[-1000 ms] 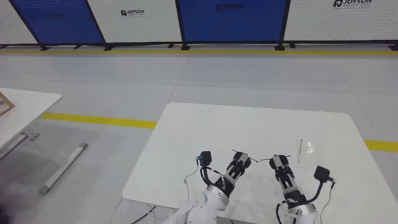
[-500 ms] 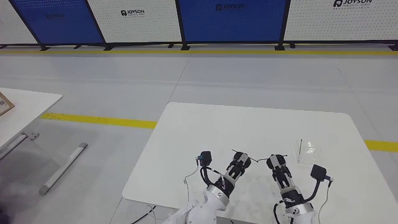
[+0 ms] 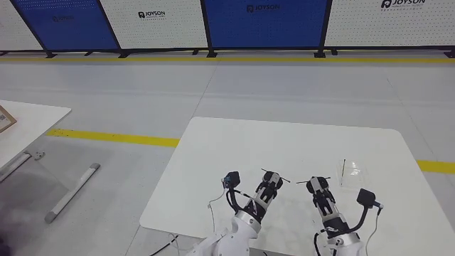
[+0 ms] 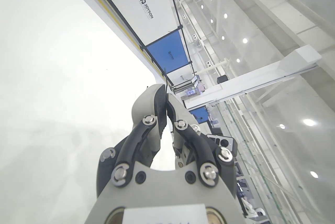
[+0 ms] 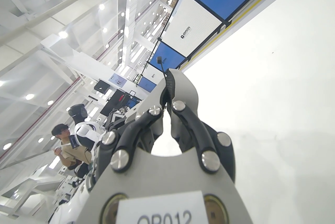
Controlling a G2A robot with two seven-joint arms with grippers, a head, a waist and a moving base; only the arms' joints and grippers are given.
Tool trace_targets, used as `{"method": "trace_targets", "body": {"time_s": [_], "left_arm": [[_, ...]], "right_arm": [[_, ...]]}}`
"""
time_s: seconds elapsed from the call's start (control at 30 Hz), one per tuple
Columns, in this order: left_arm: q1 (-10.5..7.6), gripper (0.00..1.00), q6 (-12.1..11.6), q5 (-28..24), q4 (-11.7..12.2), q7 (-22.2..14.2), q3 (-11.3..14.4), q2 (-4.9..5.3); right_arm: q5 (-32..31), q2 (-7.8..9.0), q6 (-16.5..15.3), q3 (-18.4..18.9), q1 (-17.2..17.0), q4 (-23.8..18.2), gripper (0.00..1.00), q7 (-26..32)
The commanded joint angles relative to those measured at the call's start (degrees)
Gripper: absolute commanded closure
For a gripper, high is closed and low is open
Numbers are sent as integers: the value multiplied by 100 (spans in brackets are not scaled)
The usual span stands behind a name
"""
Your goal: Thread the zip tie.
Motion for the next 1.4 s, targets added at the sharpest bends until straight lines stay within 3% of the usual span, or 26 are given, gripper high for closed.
{"method": "trace_targets", "body": {"time_s": [0.0,0.13,1.37], "left_arm": [[-15,100,76,249,45,109,33,-11],[-18,100,163,381,74,110,84,-23],[-10,100,173,410,105,40,46,-40]], "right_arm": [[-56,-8,65,3,13,25,100,-48],[-180,-33,229,-73,85,113,100,-98],[-66,-70,231,-81,59,56,100,220]]}}
